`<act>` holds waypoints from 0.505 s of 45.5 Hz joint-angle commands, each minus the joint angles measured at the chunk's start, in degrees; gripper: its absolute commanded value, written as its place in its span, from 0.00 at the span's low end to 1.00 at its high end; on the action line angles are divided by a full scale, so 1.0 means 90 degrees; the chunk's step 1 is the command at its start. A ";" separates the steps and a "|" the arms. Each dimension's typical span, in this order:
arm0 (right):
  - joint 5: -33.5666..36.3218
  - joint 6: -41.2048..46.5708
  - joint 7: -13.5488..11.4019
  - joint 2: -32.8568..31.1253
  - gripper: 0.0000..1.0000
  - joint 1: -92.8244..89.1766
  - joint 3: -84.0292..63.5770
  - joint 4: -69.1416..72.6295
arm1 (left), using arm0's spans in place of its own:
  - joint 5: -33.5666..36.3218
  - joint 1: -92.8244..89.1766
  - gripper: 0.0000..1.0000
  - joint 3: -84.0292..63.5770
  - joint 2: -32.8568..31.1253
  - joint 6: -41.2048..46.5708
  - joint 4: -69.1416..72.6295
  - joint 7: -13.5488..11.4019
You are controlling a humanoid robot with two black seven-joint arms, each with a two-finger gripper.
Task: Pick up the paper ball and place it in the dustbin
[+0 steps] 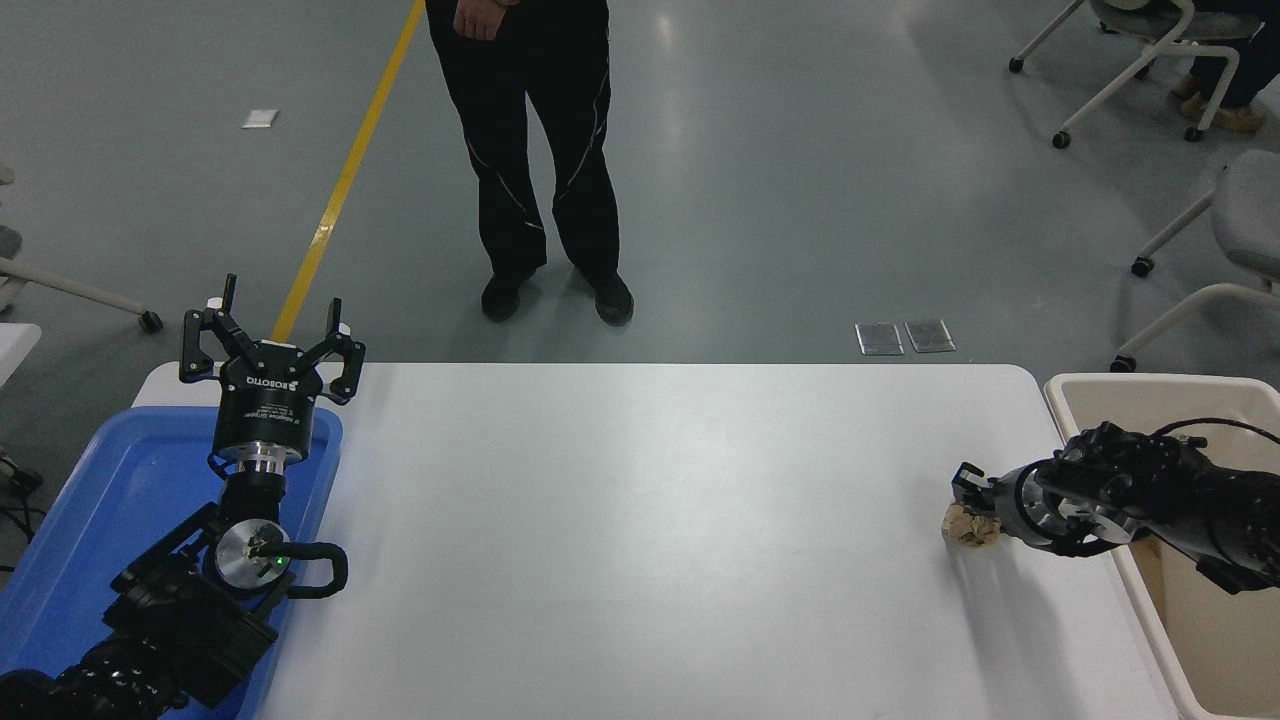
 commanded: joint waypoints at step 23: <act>-0.1209 0.2799 0.0031 -0.3188 0.00 0.6842 -0.2762 0.6074 | 0.0000 -0.0008 0.99 -0.0006 0.0000 0.0000 0.0000 0.0000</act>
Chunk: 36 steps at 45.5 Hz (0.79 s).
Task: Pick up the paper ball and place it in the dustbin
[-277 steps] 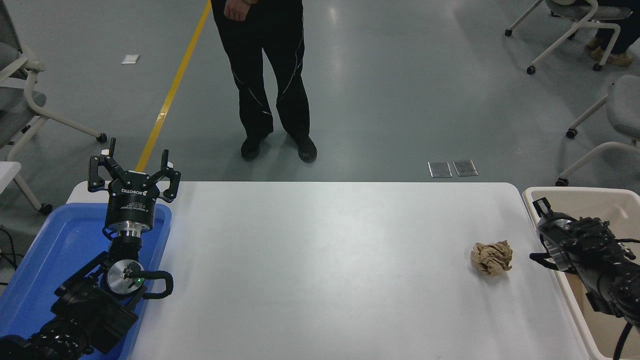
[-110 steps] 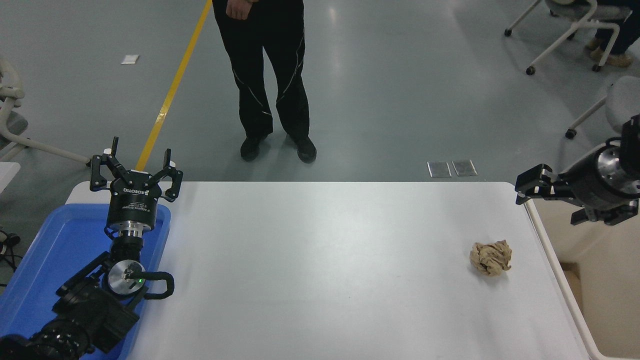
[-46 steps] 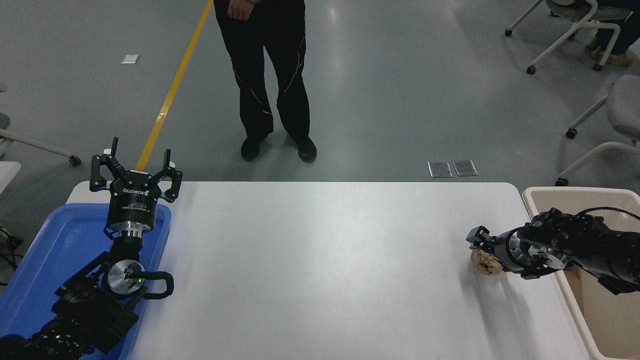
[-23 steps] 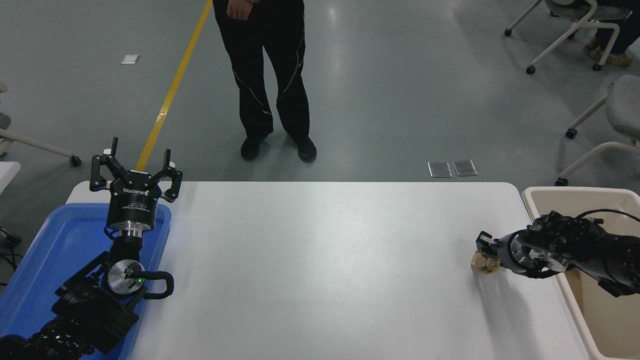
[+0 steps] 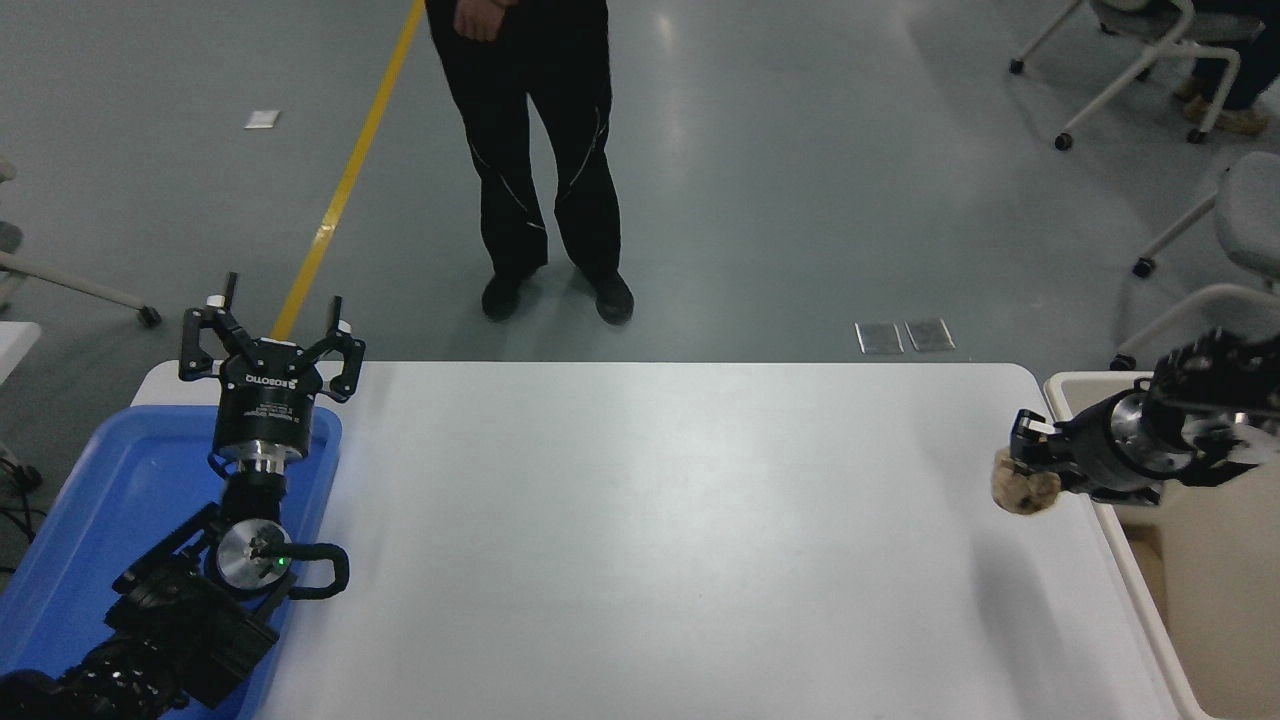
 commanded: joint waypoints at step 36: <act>-0.0404 0.2308 -0.0002 -0.0803 0.00 0.5506 -0.1630 0.2008 | 0.0000 0.0010 0.99 -0.0002 0.0003 0.0000 0.0000 0.0000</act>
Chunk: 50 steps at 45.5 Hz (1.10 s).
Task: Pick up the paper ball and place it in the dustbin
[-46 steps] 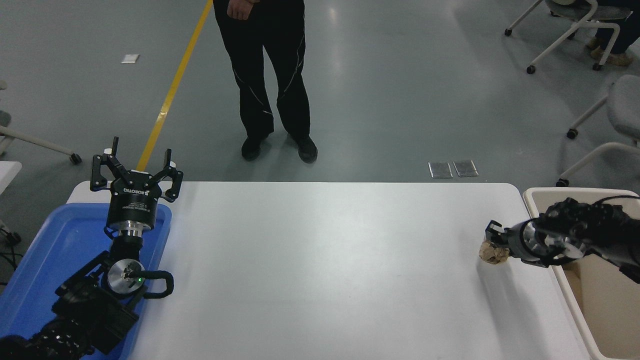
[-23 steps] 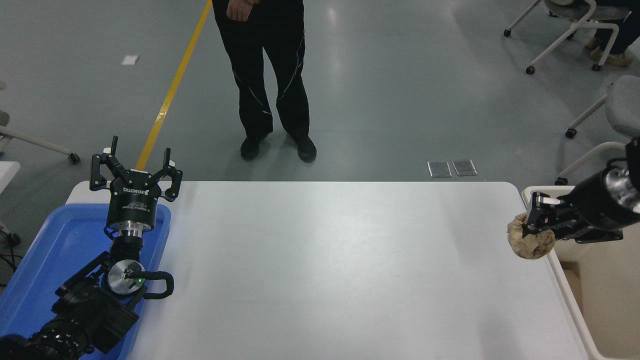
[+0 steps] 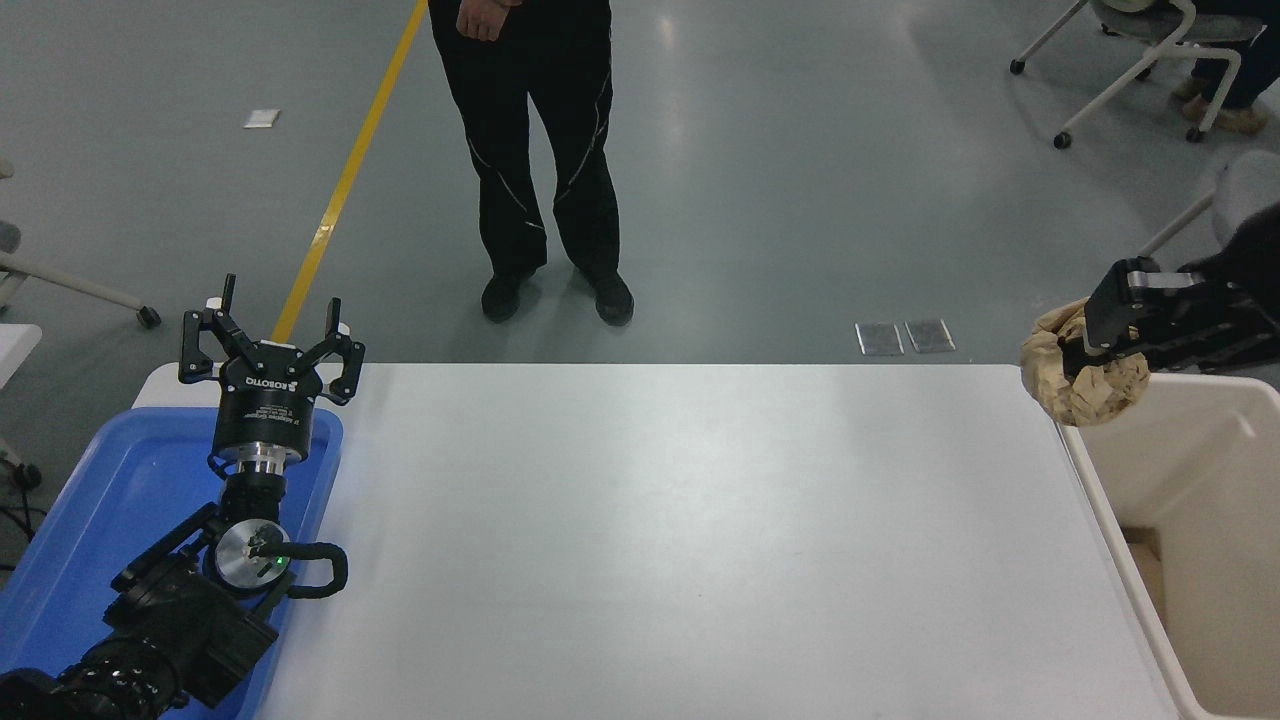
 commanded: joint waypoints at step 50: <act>-0.0106 -0.3174 -0.0009 0.1906 0.00 -1.0823 0.5254 -0.9122 | -0.0010 0.0001 0.99 -0.0004 0.0010 0.0000 0.0000 -0.0010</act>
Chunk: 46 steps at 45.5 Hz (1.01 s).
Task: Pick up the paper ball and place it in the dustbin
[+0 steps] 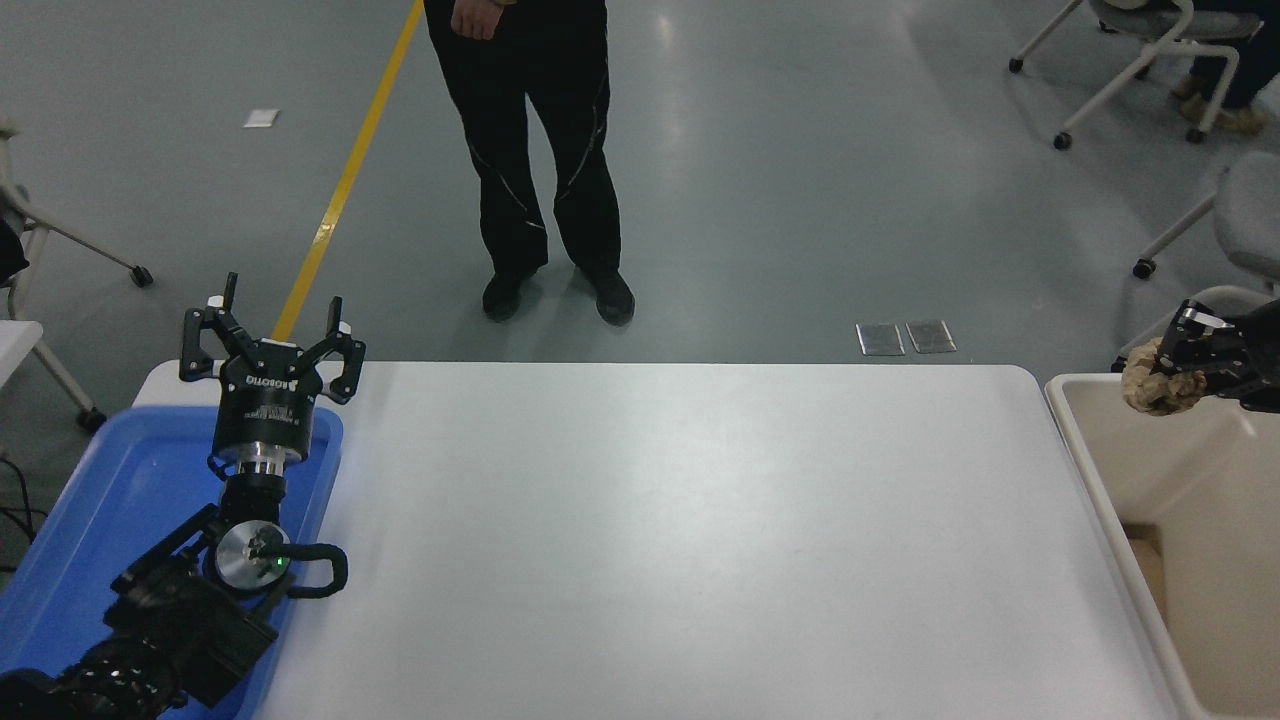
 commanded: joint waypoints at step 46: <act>0.0923 -0.3636 -0.0075 0.2264 1.00 -0.3364 0.0636 -0.2568 | -0.0010 -0.0001 0.99 -0.0001 0.0002 0.0010 0.0011 0.0000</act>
